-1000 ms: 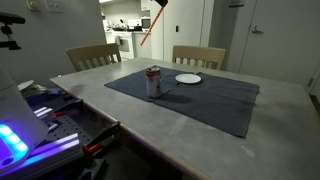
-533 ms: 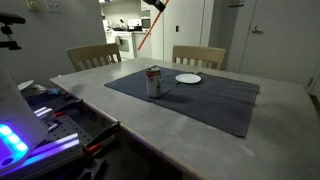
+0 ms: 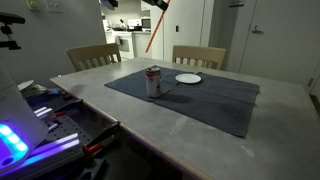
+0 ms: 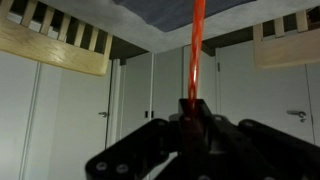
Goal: Put the straw in the can
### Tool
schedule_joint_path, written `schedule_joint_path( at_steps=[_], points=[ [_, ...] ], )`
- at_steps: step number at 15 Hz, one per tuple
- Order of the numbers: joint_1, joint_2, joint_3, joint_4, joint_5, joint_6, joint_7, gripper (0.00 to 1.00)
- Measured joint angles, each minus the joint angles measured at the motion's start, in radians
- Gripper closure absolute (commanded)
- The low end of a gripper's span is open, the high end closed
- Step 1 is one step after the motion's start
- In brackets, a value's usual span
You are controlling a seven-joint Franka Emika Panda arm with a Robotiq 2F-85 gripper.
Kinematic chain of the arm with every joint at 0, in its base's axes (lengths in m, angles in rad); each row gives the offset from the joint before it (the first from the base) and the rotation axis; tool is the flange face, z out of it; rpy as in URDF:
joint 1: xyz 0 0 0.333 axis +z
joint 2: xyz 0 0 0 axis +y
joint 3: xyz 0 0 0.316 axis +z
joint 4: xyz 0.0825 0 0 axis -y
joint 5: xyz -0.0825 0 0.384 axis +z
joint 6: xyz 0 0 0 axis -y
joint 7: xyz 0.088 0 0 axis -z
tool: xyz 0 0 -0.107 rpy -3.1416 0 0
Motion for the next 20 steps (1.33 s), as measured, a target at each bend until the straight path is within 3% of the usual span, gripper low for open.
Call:
schedule_joint_path(
  at_steps=[8,20],
  points=[
    [0.009,0.128,0.037,0.012,-0.124,-0.105,0.179,0.98],
    [0.047,0.256,0.04,0.052,-0.125,-0.157,0.218,0.98]
  ],
)
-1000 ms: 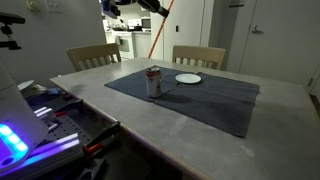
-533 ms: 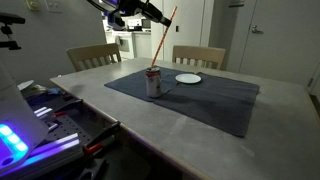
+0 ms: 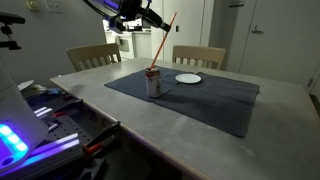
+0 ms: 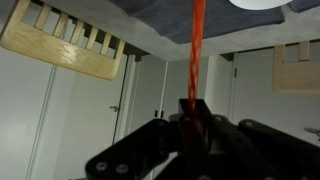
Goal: Put the straw in the can
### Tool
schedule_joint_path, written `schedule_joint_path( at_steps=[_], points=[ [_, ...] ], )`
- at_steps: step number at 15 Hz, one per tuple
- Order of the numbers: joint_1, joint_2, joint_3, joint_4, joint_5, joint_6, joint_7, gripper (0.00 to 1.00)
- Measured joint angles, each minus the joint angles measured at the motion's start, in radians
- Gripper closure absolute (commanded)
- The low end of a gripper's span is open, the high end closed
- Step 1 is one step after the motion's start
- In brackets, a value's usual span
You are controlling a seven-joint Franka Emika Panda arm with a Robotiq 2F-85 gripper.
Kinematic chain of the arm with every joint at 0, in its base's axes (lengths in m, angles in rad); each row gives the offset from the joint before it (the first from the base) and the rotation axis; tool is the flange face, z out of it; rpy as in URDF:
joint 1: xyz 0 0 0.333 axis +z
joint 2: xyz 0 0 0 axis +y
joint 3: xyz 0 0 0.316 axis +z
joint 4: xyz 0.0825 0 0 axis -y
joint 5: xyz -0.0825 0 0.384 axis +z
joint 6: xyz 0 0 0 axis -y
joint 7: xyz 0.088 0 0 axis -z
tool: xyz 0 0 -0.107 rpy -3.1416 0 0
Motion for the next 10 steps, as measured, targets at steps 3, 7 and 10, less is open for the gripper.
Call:
schedule_joint_path(
  at_steps=[3,7,10],
  points=[
    [0.002,0.007,0.005,0.002,0.0,-0.005,0.0,0.98],
    [0.006,0.014,0.019,0.003,0.001,-0.02,0.001,0.98],
    [0.007,0.015,0.027,0.004,0.001,-0.035,0.002,0.98]
  ],
)
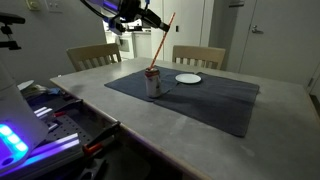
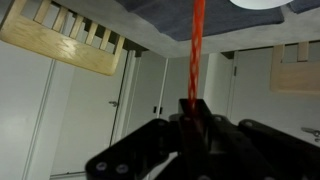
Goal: Put the straw in the can
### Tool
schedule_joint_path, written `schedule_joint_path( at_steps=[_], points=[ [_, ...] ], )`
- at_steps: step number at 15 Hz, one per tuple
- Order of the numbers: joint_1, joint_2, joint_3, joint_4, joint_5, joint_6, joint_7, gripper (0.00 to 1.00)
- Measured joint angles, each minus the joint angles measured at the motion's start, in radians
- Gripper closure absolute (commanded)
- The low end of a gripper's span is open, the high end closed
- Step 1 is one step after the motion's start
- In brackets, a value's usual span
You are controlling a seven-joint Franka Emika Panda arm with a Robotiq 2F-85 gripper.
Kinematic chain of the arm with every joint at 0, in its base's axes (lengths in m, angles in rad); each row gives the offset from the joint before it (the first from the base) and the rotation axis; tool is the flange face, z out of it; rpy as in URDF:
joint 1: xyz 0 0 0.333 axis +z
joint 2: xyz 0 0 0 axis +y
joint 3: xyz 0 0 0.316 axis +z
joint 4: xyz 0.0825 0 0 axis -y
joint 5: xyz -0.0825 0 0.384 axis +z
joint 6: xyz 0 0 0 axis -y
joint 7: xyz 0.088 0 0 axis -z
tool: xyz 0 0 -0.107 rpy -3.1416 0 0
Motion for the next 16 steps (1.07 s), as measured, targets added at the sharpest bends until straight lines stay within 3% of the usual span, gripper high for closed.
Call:
schedule_joint_path(
  at_steps=[16],
  points=[
    [0.005,0.0,0.011,0.012,0.082,-0.035,-0.029,0.98]
  ],
)
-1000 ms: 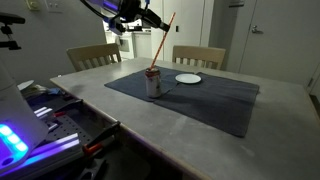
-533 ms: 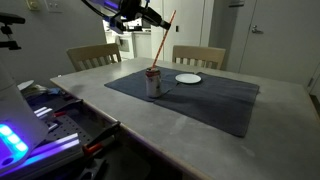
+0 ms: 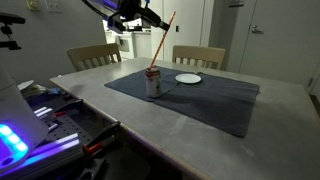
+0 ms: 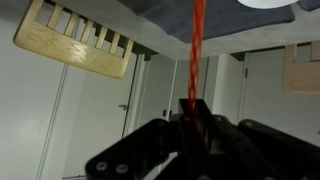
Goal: Put the straw in the can
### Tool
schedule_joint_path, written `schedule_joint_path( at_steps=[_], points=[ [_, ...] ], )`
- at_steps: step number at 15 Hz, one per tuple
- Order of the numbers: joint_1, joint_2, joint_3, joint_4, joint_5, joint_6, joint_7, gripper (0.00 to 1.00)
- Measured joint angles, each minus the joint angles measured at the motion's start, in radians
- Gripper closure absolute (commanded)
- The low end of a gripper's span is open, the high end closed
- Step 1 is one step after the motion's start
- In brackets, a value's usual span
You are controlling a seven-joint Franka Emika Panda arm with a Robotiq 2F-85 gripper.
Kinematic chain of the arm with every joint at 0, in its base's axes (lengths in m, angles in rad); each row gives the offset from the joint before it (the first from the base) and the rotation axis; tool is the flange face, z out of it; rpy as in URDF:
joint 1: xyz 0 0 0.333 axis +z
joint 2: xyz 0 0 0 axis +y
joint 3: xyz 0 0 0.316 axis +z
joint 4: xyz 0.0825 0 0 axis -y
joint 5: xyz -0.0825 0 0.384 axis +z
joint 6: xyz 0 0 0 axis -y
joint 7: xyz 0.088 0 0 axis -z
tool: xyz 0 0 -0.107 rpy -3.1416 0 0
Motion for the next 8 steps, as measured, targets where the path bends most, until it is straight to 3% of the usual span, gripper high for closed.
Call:
schedule_joint_path(
  at_steps=[8],
  points=[
    [0.001,0.0,0.011,-0.002,0.015,-0.004,-0.002,0.98]
  ],
)
